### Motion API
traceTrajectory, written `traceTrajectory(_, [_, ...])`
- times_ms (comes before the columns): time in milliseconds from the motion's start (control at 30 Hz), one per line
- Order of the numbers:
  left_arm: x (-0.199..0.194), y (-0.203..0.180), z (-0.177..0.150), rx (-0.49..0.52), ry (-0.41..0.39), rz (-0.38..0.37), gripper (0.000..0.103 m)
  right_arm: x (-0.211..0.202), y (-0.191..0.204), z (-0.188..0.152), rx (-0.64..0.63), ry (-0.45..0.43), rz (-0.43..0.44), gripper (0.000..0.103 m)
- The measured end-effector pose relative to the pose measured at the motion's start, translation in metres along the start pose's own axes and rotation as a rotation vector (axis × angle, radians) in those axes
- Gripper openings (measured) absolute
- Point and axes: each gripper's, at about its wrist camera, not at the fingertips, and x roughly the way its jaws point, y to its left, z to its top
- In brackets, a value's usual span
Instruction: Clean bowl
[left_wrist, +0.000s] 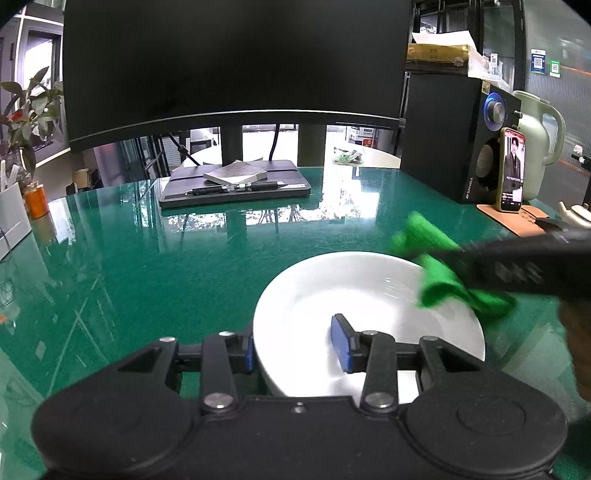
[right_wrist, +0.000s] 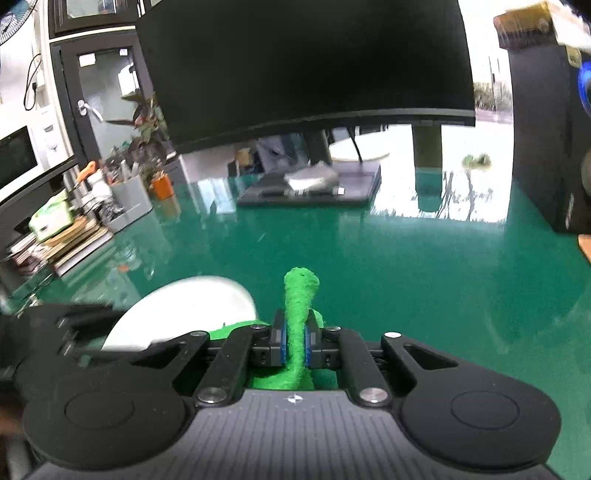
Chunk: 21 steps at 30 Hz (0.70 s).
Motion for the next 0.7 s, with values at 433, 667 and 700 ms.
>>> traceTrajectory(433, [0.003,-0.004,0.004,0.004,0.0,0.003,0.044,-0.029,0.019,-0.022,-0.183,-0.056,-0.041,0.009])
traceTrajectory(667, [0.002,-0.006,0.004,0.007,0.002,0.016,0.045,-0.036,0.028,-0.021,-0.284,-0.145,-0.033,0.009])
traceTrajectory(700, [0.002,-0.005,0.004,0.009,0.002,0.022,0.044,-0.033,0.029,-0.021,-0.3,-0.144,-0.013,0.009])
